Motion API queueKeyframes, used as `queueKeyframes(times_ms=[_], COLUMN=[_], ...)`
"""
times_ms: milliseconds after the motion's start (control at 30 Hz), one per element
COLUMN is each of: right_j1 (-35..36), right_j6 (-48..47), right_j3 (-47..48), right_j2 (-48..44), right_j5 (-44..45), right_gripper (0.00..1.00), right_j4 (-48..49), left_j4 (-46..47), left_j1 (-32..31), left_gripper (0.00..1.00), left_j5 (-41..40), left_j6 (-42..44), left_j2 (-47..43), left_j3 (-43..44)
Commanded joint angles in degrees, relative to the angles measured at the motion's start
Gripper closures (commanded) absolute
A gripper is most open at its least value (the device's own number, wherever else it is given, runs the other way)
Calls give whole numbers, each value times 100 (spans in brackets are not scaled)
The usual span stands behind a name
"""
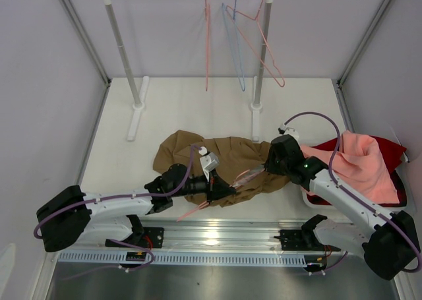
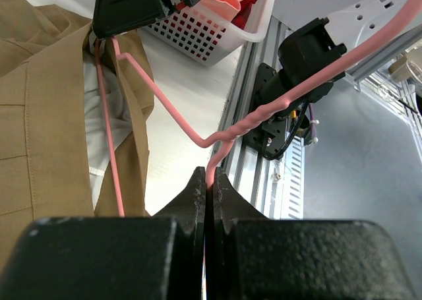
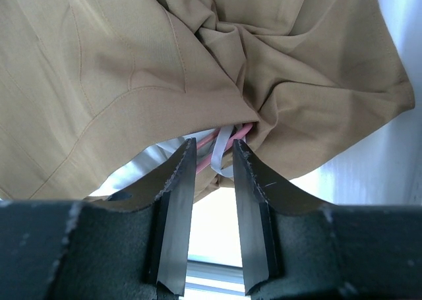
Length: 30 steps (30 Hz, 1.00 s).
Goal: Place the skirt on the hanger
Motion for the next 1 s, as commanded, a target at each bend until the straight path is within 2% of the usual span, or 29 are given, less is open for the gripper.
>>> queueKeyframes(times_ms=[0, 167, 333, 600, 767, 867, 900, 967], right_j1=[-27, -27, -27, -36, -62, -124, -167, -212], right_j6=[15, 41, 50, 85, 111, 59, 50, -20], right_j3=[285, 267, 346, 469, 478, 513, 539, 574], right_j2=[60, 60, 130, 402, 490, 499, 499, 482], right_j5=[177, 169, 169, 72, 81, 81, 81, 28], right_gripper=[66, 66, 58, 56, 59, 64, 70, 75], right_j4=[-201, -263, -316, -289, -298, -324, -342, -368], left_j4=[699, 831, 945, 1103, 1279, 1394, 1411, 1429], left_j1=[-67, -76, -85, -93, -102, -120, -120, -129], left_gripper=[100, 100, 100, 100, 100, 100, 100, 100], left_j5=[140, 122, 43, 34, 25, 34, 26, 26], left_j6=[192, 166, 175, 175, 131, 104, 104, 113], left_j2=[-162, -13, 32, 251, 409, 453, 462, 480], left_j3=[222, 222, 222, 266, 274, 274, 283, 283])
